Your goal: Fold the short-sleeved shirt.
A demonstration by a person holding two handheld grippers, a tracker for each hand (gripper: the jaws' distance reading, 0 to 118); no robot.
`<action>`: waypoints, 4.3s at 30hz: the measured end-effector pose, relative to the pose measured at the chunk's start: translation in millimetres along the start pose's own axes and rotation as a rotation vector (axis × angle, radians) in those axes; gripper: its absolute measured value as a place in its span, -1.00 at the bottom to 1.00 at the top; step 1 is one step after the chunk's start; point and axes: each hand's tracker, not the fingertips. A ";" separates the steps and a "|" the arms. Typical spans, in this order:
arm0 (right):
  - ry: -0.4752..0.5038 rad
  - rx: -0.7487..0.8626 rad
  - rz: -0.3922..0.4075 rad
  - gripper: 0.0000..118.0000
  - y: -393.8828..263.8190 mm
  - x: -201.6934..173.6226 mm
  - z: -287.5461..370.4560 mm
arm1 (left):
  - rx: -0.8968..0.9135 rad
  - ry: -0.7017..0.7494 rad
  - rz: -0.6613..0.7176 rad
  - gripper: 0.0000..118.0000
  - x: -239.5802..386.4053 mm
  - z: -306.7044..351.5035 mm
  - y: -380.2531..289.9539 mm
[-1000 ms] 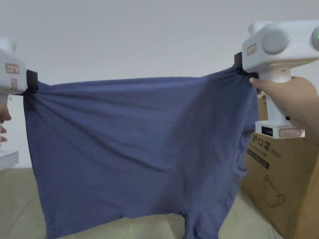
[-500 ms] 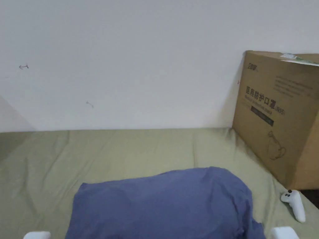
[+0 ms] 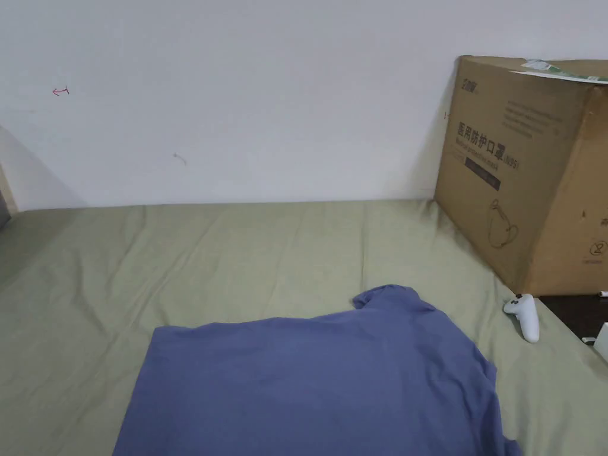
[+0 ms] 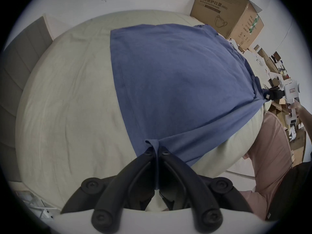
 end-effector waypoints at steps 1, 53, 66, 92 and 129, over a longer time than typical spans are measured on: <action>-0.018 -0.014 0.012 -0.98 3.4 -2.5 -0.5 | 0.001 0.000 0.005 -0.95 2.3 -0.3 1.3; 0.010 0.867 -0.023 -0.98 -49.2 -148.1 89.4 | 0.128 0.059 0.207 -0.95 -4.3 -6.8 -12.1; 0.014 0.487 -0.428 0.90 -24.0 -22.6 63.3 | 0.342 0.018 0.268 -0.97 14.0 43.2 -27.0; 0.128 0.136 -0.376 -0.92 -60.7 2.2 34.2 | 0.180 0.084 0.189 -0.98 32.1 55.6 -44.9; -0.041 0.562 -0.492 0.73 84.2 -18.7 53.6 | 0.629 -0.004 0.444 0.63 -21.1 60.3 66.1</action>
